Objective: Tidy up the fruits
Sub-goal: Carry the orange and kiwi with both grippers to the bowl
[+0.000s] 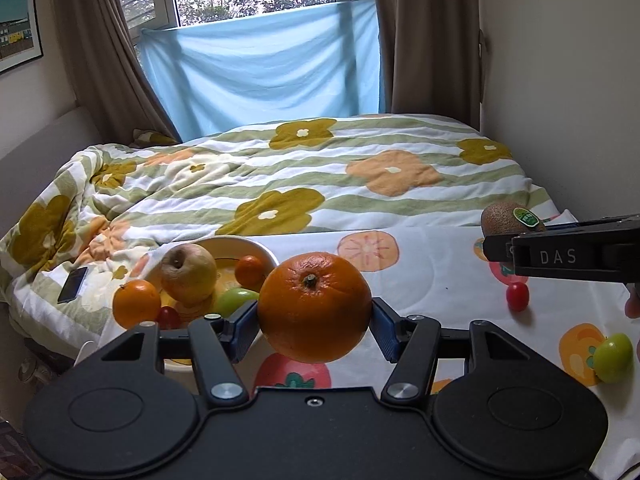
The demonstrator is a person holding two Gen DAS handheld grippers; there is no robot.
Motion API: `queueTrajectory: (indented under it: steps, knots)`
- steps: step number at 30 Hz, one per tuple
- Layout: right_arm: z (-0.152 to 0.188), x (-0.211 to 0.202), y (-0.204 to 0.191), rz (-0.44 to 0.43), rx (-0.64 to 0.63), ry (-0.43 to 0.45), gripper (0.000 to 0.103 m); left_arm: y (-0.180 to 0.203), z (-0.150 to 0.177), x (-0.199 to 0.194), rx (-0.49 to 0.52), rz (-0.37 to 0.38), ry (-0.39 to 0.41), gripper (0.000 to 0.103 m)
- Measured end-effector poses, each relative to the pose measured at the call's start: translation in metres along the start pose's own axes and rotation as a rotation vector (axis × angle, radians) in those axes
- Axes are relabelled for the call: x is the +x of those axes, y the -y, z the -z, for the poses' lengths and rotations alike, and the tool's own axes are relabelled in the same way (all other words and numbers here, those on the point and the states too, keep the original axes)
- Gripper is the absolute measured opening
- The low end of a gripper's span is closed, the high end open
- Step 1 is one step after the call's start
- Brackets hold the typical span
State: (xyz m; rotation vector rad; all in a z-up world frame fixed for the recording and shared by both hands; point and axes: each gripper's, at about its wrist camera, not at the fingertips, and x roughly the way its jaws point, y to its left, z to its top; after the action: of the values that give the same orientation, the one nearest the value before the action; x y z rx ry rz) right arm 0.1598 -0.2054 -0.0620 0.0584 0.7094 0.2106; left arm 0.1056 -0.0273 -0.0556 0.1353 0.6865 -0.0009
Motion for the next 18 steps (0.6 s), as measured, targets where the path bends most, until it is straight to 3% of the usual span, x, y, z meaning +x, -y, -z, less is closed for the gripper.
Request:
queueTrajectory:
  steps: [7, 18]
  knots:
    - [-0.013, 0.008, -0.054, -0.043, -0.022, -0.008, 0.061, -0.051, -0.004, 0.004, -0.017, -0.027, -0.013, 0.063]
    - [-0.025, 0.054, -0.125, -0.049, -0.037, -0.046, 0.061, -0.112, 0.004, 0.050, 0.031, -0.015, -0.075, 0.063]
